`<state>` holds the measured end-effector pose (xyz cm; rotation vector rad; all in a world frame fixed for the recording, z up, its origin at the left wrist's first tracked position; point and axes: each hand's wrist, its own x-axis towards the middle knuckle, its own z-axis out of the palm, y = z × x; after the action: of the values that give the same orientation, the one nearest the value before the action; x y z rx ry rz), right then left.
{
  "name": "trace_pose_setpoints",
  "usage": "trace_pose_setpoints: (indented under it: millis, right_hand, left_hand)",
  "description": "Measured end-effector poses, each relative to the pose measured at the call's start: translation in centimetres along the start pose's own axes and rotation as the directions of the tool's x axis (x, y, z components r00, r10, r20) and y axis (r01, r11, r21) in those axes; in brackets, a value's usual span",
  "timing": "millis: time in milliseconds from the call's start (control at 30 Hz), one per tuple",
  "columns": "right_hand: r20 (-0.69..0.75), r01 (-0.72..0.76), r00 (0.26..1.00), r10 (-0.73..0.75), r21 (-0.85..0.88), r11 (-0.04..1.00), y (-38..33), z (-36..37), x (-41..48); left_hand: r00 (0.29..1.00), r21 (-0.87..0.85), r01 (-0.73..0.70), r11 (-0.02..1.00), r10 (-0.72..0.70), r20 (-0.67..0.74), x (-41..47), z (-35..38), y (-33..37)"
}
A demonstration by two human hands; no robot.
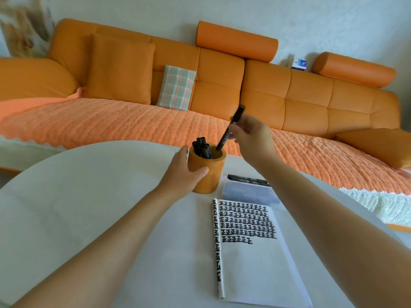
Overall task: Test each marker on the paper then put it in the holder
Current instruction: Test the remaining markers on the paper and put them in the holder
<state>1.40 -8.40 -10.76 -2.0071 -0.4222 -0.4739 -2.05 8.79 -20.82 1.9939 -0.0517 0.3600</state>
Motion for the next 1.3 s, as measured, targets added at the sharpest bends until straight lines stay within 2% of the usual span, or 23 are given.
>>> trace_pose_setpoints:
  millis: [133,233,300,433,500,633,700,800,900,1000,1133,1200,1300]
  right_hand:
    - [0.155,-0.014,0.986,0.055,-0.255,0.967,0.7,1.3,0.9]
    - [0.253,-0.024,0.954,0.159,-0.466,0.884,1.1,1.9,1.2]
    - [0.291,-0.004,0.938,0.190,-0.537,0.843,1.0,2.1,1.1]
    - [0.385,0.014,0.884,0.265,-0.588,0.809,0.6,2.4,1.1]
    - [0.422,0.018,0.871,0.251,-0.538,0.843,0.8,1.9,1.2]
    - [0.338,0.008,0.928,0.159,-0.443,0.897,2.9,-0.2,1.0]
    - [0.316,-0.002,0.927,0.204,-0.537,0.843,4.6,-1.4,0.6]
    - [0.385,0.071,0.862,0.329,-0.734,0.675,6.9,-2.4,0.0]
    - [0.397,0.089,0.820,0.412,-0.799,0.595,8.2,-3.0,0.2]
    - [0.431,0.131,0.785,0.445,-0.818,0.561,8.4,-2.9,0.4]
    - [0.498,0.212,0.716,0.490,-0.823,0.526,8.2,-2.4,0.6]
    - [0.518,0.224,0.687,0.510,-0.818,0.529,8.0,-2.3,0.6]
    - [0.517,0.231,0.685,0.514,-0.822,0.520,8.1,-2.0,0.7]
  left_hand:
    - [1.000,-0.049,-0.010,0.999,0.010,0.002,0.4,0.4,-0.3]
    - [0.999,-0.016,0.016,1.000,-0.017,-0.039,0.5,0.4,-0.5]
    - [0.999,-0.006,0.006,1.000,-0.006,-0.052,0.4,0.5,-0.4]
    - [0.997,0.035,-0.016,0.999,0.019,-0.074,0.1,0.6,-0.4]
    - [0.997,0.071,-0.027,0.997,0.032,-0.072,0.1,0.7,-0.5]
    - [0.994,0.161,-0.058,0.985,0.073,-0.086,-0.1,0.9,-0.9]
    - [0.985,0.200,-0.091,0.976,0.117,-0.123,-0.5,1.0,-1.1]
    - [0.962,0.225,-0.152,0.962,0.196,-0.189,-1.7,1.2,-1.2]
    - [0.923,0.274,-0.262,0.926,0.323,-0.211,-3.3,1.3,-1.4]
    - [0.916,0.322,-0.350,0.880,0.393,-0.078,-4.5,1.3,-1.9]
    - [0.908,0.412,-0.413,0.812,0.400,0.123,-5.3,1.7,-2.9]
    - [0.895,0.465,-0.443,0.766,0.404,0.187,-5.4,1.9,-3.2]
    - [0.883,0.502,-0.469,0.727,0.398,0.248,-5.3,2.1,-3.3]
